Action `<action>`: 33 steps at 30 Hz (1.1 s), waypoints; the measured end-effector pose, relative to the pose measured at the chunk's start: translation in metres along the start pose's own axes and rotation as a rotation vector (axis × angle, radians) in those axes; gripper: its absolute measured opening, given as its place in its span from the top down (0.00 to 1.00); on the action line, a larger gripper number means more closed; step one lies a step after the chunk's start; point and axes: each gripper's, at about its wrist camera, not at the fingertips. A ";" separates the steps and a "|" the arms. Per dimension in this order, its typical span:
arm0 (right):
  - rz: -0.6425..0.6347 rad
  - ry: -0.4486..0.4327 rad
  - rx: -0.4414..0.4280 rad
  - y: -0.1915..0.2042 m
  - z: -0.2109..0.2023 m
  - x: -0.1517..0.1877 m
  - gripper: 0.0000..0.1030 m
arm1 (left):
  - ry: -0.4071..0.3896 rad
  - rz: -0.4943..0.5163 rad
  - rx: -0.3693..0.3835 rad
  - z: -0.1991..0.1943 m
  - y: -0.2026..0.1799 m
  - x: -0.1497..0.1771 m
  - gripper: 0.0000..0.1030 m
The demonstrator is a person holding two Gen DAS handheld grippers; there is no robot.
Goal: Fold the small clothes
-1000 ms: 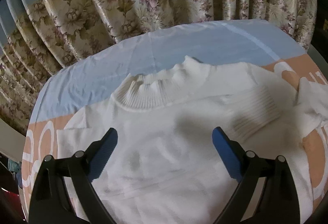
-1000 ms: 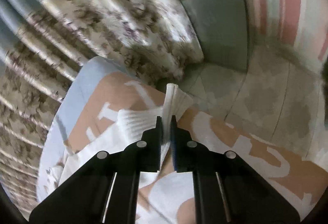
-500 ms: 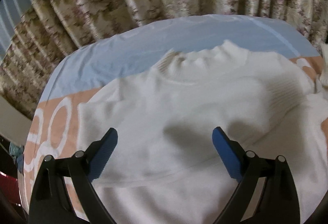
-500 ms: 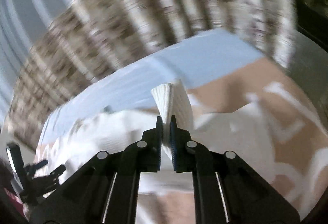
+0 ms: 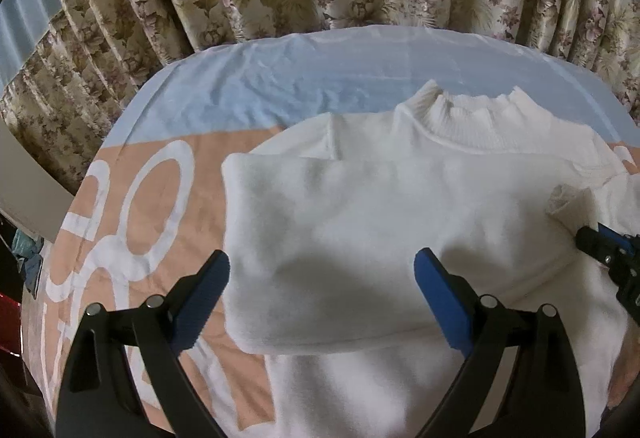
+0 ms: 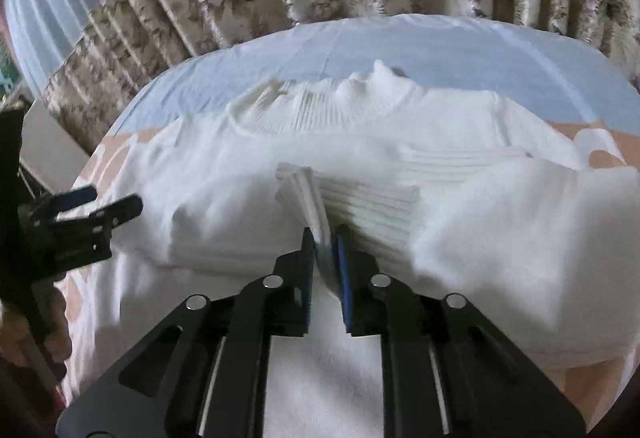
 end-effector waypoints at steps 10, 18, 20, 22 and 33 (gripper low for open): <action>0.006 -0.040 0.018 -0.026 -0.047 0.007 0.49 | 0.049 0.030 0.209 -0.005 -0.056 -0.003 0.09; 0.218 -0.092 0.195 -0.112 -0.084 0.020 0.49 | 0.091 0.125 0.344 0.005 -0.131 -0.001 0.11; 0.243 -0.109 0.210 -0.124 -0.093 0.025 0.48 | 0.098 0.147 0.367 0.005 -0.142 0.004 0.28; 0.263 -0.122 0.220 -0.132 -0.097 0.027 0.49 | 0.106 0.180 0.363 0.005 -0.153 0.009 0.43; 0.386 -0.127 0.202 -0.166 -0.102 0.043 0.48 | 0.012 0.259 0.368 -0.012 -0.161 0.009 0.83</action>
Point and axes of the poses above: each gripper's, at about its wrist camera, not at the fingertips, and z roughly the way its jaws point, y to its left, x to its underside, and after that the axes turned 8 degrees about -z, right-handed
